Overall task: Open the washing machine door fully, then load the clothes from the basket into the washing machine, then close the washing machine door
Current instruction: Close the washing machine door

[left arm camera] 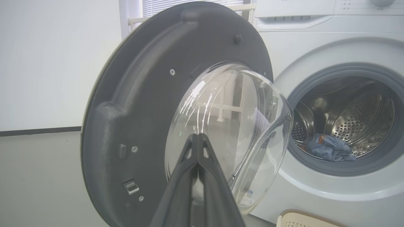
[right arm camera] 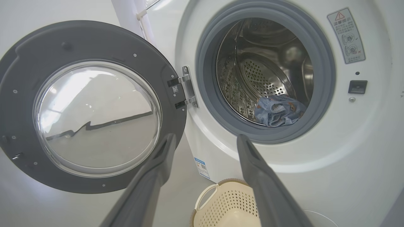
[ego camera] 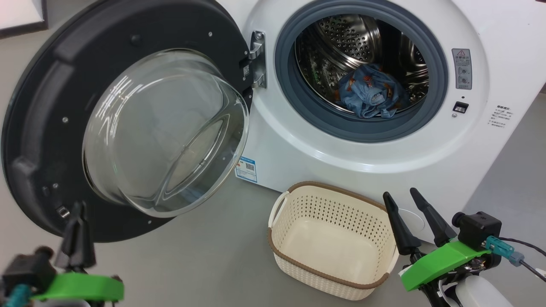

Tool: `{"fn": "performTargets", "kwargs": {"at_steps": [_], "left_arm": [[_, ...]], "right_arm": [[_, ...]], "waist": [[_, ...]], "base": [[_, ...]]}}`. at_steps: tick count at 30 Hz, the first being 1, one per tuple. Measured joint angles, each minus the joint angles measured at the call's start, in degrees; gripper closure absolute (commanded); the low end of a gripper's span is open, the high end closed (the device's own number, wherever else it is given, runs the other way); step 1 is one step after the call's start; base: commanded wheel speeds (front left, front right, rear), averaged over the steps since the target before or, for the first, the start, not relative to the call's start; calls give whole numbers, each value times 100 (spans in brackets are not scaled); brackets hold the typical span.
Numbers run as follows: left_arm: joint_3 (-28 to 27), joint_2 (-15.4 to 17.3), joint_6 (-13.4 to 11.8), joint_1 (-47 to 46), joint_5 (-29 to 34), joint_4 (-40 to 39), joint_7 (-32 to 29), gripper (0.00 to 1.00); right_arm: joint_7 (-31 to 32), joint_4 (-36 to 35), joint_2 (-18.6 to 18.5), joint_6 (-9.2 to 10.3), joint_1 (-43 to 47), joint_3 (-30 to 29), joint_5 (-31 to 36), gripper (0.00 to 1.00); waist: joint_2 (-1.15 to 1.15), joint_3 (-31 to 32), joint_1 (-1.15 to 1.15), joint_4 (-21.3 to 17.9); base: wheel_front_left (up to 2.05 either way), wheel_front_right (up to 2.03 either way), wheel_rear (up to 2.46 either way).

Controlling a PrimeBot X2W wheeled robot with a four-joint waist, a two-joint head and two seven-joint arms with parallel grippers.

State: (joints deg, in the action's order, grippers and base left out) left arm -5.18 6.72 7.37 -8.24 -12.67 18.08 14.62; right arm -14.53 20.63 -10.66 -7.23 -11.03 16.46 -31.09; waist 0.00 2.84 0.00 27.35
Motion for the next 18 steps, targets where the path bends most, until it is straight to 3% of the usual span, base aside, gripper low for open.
{"fn": "performTargets", "kwargs": {"at_steps": [6, 12, 16, 18], "left_arm": [[77, 517, 9, -541, -697, -495, -9, 100], [-246, 791, 9, -1335, -2221, -691, -260, 100], [-534, 1094, 9, -1842, -2895, -387, -363, 100], [-895, 1217, 9, -2229, -3477, 170, -510, 100]], "right_arm": [[0, -9, -5, 0, 5, -10, 37, 0], [0, -9, -30, 0, 7, 20, 38, 0], [0, -2, -118, 0, 4, 85, 38, 0], [0, 20, -223, 0, -4, 174, 38, 0]], "waist": [[0, -32, 0, 41], [0, -60, 0, 34], [0, -122, 0, -20], [0, -195, 0, -81]], "base": [[0, 0, 0], [0, 0, 0], [0, 0, 0], [0, 0, 0]]}}
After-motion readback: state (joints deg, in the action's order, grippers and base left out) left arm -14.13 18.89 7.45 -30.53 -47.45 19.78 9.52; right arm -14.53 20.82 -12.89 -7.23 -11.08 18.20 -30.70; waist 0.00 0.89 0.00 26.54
